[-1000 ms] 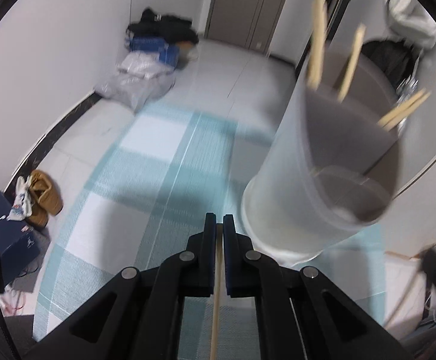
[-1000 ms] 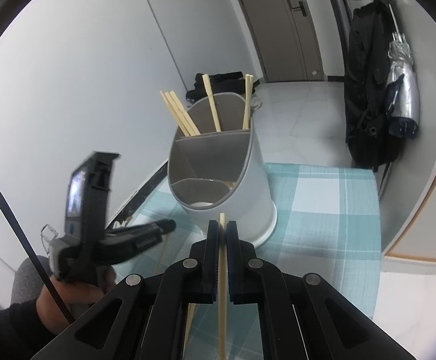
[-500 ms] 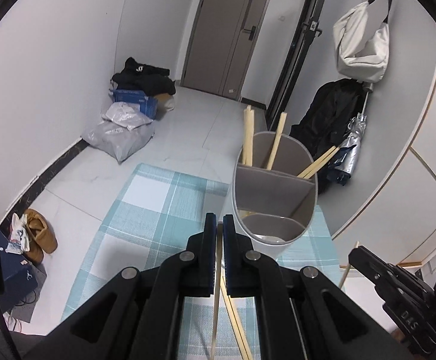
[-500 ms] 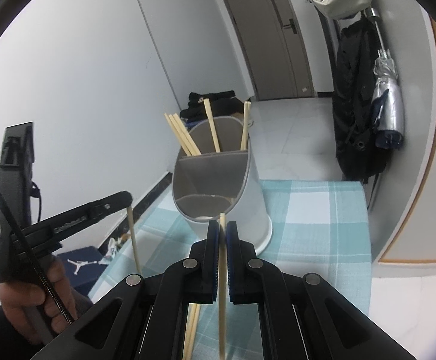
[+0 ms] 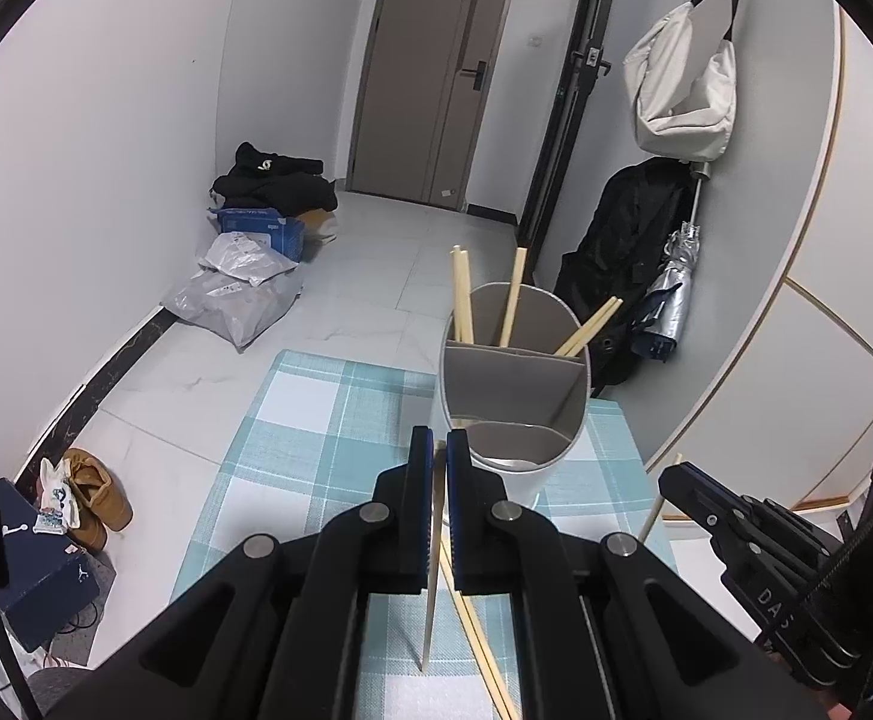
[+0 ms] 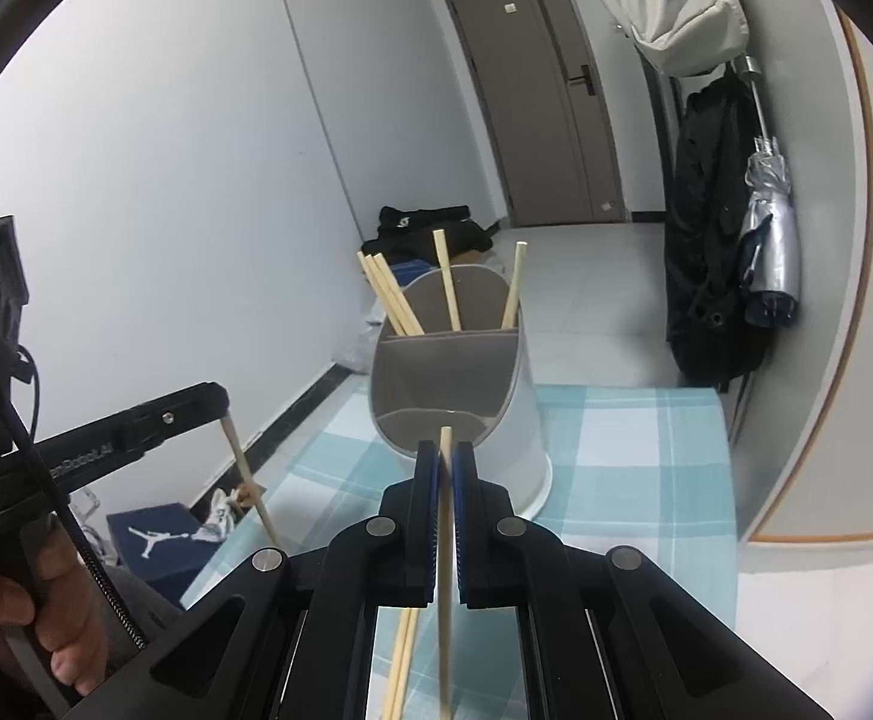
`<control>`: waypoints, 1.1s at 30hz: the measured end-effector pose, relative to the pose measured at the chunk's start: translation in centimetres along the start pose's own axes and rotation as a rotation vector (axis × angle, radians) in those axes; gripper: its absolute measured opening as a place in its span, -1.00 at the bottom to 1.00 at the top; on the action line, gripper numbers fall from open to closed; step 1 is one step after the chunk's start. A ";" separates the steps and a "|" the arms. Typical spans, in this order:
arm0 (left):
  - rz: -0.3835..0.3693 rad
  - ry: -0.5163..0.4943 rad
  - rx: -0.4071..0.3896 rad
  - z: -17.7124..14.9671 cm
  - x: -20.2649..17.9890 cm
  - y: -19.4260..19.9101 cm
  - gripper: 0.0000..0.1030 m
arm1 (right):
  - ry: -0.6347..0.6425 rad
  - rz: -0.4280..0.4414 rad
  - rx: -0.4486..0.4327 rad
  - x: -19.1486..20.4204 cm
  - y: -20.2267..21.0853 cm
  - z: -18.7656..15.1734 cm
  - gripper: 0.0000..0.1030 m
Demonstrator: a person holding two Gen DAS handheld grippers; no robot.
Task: Organize utensils
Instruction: 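Carry both held chopsticks up above the white holder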
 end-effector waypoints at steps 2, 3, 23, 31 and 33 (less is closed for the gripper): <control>-0.006 -0.007 -0.006 0.2 -0.2 0.3 -0.98 | 0.006 -0.002 -0.011 0.2 0.4 0.2 -0.93; -0.010 -0.015 -0.008 0.3 -0.3 0.4 -0.98 | 0.008 0.001 -0.015 0.3 0.6 0.3 -0.93; -0.043 -0.080 -0.079 4.8 -1.9 2.6 -0.98 | -0.023 0.056 -0.094 1.4 3.2 2.6 -0.93; -0.063 -0.061 -0.112 8.0 -2.2 2.5 -0.98 | -0.035 0.092 -0.107 2.5 4.2 5.4 -0.93; -0.072 -0.057 -0.121 9.1 -2.2 2.5 -0.98 | -0.030 0.097 -0.116 2.7 4.4 6.6 -0.93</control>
Point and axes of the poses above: each gripper's, at about its wrist camera, not at the fingertips, and y roughly against the way its jaws point, x to its left, z to its top, the point moved 9 cm from there along -y, roughly the way its jaws point, and after that the axes turned 12 degrees about -y, right-handed, at the moved point
